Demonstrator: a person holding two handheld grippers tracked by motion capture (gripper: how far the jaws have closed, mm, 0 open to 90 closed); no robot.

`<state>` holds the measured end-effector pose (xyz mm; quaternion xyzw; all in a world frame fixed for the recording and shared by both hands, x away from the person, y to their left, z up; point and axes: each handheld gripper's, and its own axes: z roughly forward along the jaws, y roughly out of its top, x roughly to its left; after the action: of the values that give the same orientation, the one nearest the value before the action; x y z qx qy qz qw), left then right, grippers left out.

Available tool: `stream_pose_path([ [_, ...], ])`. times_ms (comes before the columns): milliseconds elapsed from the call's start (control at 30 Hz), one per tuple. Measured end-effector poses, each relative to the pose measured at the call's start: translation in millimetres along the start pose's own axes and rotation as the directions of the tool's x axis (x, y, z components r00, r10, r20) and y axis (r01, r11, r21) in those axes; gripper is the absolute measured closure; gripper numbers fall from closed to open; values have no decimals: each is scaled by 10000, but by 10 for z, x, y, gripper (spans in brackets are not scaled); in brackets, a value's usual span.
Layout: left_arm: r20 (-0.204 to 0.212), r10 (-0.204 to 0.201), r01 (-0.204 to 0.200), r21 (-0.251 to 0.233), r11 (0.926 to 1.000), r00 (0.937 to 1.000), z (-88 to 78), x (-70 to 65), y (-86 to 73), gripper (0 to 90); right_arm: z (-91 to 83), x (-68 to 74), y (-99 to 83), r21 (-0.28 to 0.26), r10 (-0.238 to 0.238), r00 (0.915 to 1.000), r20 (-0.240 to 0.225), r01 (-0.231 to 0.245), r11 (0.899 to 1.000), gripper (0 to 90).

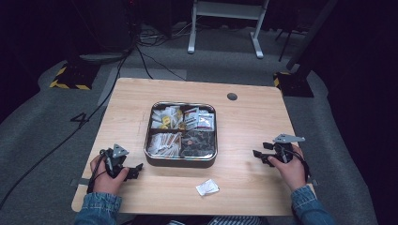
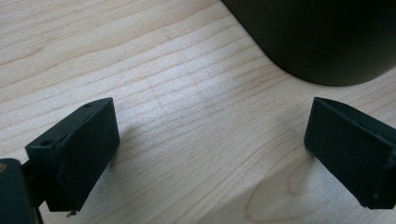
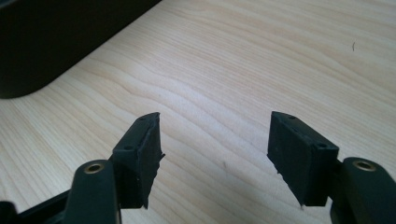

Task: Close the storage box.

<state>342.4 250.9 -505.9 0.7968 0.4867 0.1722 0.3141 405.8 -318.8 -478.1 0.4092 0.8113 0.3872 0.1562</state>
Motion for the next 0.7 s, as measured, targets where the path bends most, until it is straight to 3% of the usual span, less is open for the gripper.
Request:
stream_pose_path([
  [233,-42,1,-2,-32,10000,10000,6,-2,3,32,58,14,-122,125,-150,9999,5,149,9998,353],
  [367,-48,11,-11,-15,10000,10000,8,-2,6,30,119,20,-177,469,-479,9987,192,469,9978,337],
  [467,-51,20,-20,-16,10000,10000,8,-1,6,30,138,38,-189,395,-674,9970,368,660,9970,290],
  [533,-51,11,-11,-16,10000,10000,8,-2,6,29,175,46,-201,286,-750,9969,250,742,9968,180],
  [700,-52,22,-22,-14,10000,10000,8,-2,6,30,190,49,-194,373,-797,9966,193,789,9962,142],
])
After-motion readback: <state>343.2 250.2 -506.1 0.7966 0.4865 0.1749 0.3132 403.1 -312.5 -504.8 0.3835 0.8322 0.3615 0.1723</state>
